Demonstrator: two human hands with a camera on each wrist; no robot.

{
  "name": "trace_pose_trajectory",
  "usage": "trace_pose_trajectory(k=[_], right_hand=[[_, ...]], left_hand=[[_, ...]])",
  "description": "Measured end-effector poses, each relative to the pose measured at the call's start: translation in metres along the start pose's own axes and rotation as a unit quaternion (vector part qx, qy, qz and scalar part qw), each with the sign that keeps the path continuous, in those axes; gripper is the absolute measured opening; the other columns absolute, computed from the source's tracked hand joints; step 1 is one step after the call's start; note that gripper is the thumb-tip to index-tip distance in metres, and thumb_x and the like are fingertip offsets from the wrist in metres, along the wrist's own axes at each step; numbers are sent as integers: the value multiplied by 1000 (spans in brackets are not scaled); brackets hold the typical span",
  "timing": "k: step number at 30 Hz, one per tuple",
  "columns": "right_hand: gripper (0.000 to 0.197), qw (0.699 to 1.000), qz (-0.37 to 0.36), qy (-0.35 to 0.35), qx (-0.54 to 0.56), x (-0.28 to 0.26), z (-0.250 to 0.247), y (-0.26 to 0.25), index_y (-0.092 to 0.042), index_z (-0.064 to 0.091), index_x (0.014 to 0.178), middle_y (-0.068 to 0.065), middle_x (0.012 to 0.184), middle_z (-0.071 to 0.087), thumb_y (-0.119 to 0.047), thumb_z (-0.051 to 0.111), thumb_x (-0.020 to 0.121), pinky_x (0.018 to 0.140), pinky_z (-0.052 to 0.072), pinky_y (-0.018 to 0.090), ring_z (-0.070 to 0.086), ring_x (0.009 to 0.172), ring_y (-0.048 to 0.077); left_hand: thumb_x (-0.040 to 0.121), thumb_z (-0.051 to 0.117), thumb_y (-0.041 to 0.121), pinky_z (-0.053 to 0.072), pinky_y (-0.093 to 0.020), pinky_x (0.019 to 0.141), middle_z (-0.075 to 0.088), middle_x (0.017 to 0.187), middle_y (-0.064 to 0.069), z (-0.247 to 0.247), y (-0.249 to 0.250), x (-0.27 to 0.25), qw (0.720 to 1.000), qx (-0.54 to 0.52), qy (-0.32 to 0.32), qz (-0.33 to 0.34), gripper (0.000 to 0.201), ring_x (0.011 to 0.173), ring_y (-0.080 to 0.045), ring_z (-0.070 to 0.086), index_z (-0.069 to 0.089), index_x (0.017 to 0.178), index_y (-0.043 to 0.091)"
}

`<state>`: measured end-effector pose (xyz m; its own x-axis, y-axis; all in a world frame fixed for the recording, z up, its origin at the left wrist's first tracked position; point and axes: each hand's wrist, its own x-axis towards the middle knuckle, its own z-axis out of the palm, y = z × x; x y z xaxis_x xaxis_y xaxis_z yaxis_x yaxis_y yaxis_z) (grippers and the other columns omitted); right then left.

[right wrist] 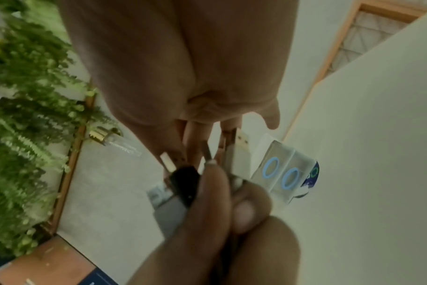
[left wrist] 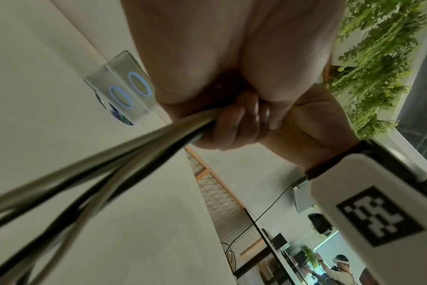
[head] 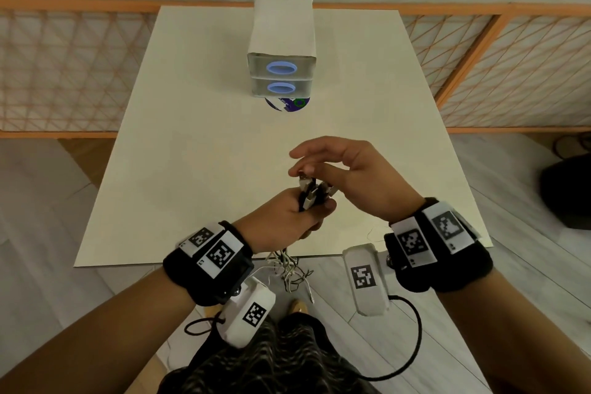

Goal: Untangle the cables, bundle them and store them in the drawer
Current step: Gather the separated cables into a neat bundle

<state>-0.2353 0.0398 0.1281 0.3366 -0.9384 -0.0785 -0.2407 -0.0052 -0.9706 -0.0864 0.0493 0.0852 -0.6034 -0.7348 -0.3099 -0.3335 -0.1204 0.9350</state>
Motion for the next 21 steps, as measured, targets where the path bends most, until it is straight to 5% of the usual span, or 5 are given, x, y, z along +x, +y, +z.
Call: trace_pose_trajectory(k=[6,9,14,17,21], right_hand=[[31,996,13,44,-75,-2,1,11,-27,57,121,-12,118,63,-35,51,92,96,43,23,57,111,3],[38,989,-11,46,-137,-4,10,17,-23,54,126,-17,110,59,-37,50,90,92,43,20,57,99,-1],[63,986,64,56,140,-14,34,38,-21,12,147,3,146,39,-27,47,95,104,35,15,36,135,10],[52,996,56,-55,29,-27,71,62,-20,29,135,6,108,60,-37,46,89,90,49,36,58,98,18],[13,996,44,47,54,-29,67,68,-24,41,109,-8,69,46,-24,40,96,58,41,28,44,59,8]], left_hand=[[98,44,26,27,-17,46,36,45,11,-1,0,7,998,-40,45,-22,38,43,-7,27,37,62,16],[98,45,22,24,-18,44,36,46,8,-2,3,10,997,-57,47,-25,37,42,-7,27,40,61,14],[99,40,24,21,-16,37,30,43,10,-26,20,24,952,-287,103,-11,35,35,-4,25,38,65,18],[100,36,25,19,-16,37,25,44,10,-44,36,34,933,-349,90,12,33,35,-3,20,36,67,19],[97,44,35,42,-18,48,41,51,8,-75,31,34,915,-377,142,-11,30,43,-5,40,45,71,19]])
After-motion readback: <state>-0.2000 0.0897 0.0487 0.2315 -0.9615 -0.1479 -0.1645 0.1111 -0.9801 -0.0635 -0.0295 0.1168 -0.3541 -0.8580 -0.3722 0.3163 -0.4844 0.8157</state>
